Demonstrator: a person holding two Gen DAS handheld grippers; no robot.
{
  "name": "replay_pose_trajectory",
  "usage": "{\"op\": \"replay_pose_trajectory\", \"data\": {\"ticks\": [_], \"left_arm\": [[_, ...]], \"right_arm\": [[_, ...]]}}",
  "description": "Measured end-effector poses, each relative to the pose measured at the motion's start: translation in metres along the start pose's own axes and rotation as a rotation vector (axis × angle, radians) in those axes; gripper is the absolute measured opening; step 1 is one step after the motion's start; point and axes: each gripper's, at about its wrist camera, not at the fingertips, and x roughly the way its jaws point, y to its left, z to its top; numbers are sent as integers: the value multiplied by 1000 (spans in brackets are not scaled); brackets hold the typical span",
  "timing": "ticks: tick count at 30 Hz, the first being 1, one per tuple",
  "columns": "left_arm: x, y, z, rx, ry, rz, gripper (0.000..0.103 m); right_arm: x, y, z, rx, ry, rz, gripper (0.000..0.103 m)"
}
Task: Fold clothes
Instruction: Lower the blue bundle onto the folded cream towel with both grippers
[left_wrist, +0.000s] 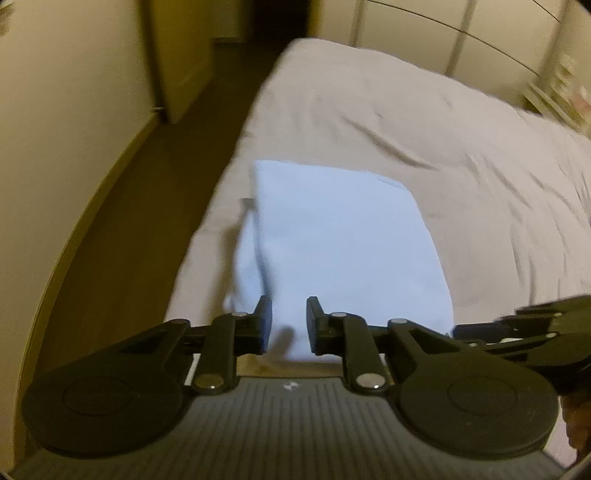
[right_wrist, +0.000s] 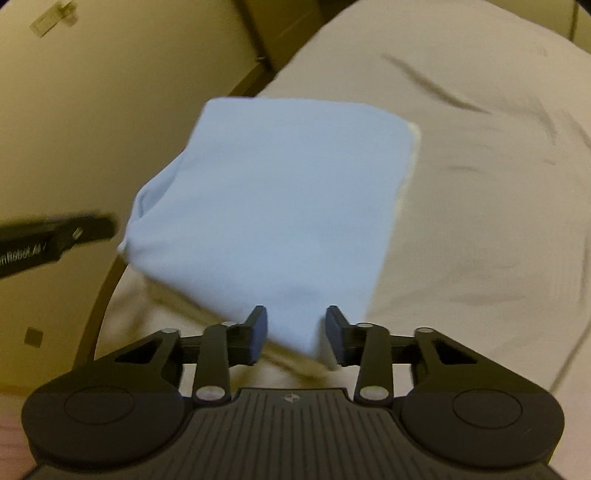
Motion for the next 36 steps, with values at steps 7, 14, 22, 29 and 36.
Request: {"op": "replay_pose_trajectory", "data": {"ticks": [7,14,22,29,36], "left_arm": [[59,29,-22,-10,84,-10,12],[70,60,-31,-113,92,-83,14],[59,63,-23,-146,91,-123,14],[64,73,-24,-162,114,-131,15],[80,77,-29,-184,125,-135,18]], "right_arm": [[33,21,-1,-68,44,16,33],[51,54,-6,-215,76,-17,40],[27,69,10,-249,50,0,40],[46,78,24,-275,18,4,29],[71,73,28,-266,84,-35,27]]}}
